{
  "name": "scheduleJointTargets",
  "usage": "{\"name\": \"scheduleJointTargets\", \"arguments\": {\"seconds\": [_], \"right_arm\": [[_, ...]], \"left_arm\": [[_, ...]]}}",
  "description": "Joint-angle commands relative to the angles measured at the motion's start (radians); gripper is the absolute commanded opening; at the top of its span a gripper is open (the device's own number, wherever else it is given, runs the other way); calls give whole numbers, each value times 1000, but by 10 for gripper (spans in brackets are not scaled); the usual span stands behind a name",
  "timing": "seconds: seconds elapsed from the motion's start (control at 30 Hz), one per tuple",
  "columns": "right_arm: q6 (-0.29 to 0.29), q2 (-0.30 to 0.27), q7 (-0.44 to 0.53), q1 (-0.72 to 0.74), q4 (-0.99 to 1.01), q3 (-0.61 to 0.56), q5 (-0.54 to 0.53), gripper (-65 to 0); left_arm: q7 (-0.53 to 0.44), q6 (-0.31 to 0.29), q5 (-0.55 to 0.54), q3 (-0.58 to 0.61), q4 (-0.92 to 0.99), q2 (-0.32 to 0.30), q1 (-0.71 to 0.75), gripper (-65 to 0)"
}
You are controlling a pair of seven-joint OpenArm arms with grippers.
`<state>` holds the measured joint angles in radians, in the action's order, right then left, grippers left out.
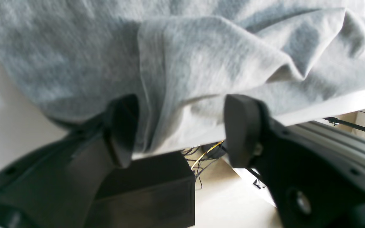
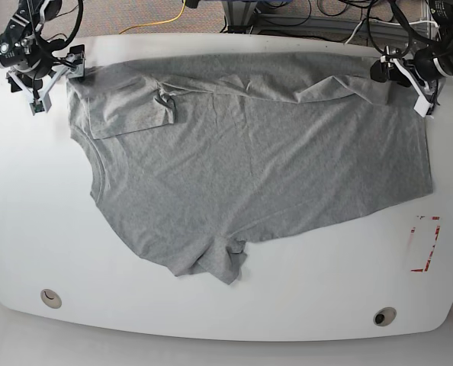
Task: Layout the t-shirt on the table in an organized manner, then fold the t-shirt properly
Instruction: 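Release the shirt edge and raise both grippers away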
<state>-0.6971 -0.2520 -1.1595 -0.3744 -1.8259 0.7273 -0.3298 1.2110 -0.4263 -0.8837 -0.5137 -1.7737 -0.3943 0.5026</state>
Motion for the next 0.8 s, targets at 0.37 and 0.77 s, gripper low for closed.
{"name": "scheduleJointTargets", "arguments": {"seconds": [0.37, 0.77], "right_arm": [[-1, -28, -50, -41, -134, 12, -12, -29], [-1, -17, -53, 147, -127, 59, -9, -29]], "left_arm": [[83, 1, 18, -84, -15, -107, 0, -226], [99, -1, 22, -199, -30, -119, -212, -229]]}}
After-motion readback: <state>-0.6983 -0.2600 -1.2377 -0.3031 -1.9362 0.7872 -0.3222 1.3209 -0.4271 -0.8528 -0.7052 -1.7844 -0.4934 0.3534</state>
